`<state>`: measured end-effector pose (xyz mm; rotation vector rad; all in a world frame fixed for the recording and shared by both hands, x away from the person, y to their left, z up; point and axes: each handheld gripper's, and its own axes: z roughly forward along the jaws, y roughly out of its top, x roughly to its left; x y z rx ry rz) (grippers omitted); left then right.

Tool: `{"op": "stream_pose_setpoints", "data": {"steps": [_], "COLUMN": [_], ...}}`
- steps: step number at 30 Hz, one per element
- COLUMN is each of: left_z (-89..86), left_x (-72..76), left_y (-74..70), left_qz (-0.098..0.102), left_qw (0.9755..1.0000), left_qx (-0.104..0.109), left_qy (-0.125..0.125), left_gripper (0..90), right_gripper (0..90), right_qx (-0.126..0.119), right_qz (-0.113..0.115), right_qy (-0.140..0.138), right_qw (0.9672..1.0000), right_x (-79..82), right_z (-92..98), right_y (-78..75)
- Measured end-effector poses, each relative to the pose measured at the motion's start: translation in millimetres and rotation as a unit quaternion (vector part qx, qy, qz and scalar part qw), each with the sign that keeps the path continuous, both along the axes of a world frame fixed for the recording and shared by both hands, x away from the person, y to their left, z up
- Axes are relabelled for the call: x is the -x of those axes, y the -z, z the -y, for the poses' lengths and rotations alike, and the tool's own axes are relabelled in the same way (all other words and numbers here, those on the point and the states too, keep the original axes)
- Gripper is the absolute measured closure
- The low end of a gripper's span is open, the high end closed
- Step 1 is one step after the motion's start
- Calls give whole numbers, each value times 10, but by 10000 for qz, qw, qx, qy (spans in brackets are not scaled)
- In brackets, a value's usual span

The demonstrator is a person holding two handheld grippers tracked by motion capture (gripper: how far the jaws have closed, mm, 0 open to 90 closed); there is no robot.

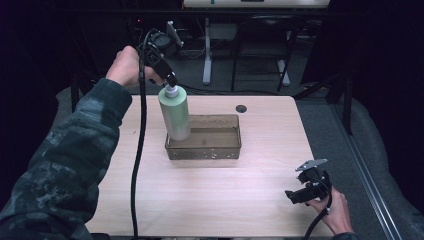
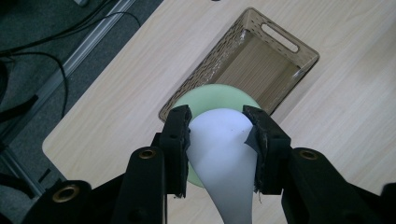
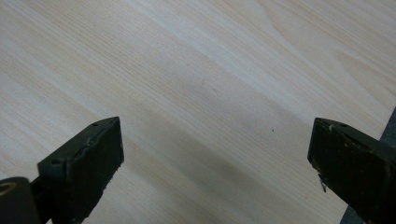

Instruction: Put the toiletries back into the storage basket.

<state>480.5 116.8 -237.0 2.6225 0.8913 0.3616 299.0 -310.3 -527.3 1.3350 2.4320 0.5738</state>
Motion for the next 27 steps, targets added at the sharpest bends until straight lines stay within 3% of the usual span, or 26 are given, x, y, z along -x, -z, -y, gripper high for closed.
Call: {"op": "stream_pose_setpoints", "data": {"steps": [15, 27], "left_z": [57, 95], "left_x": [-84, -108], "left_y": [179, 328], "left_qz": [-74, -57], "left_qw": [10000, 9999], "left_qx": [-15, 106], "left_qy": [-25, 15], "left_gripper": [631, 631], "right_gripper": [29, 30], "right_qx": [-25, 0], "right_qz": [-27, -21], "right_qy": [2, 21], "right_qw": [10000, 10000], "right_x": [0, -3], "right_z": [-4, -4], "right_y": [8, 7]}}
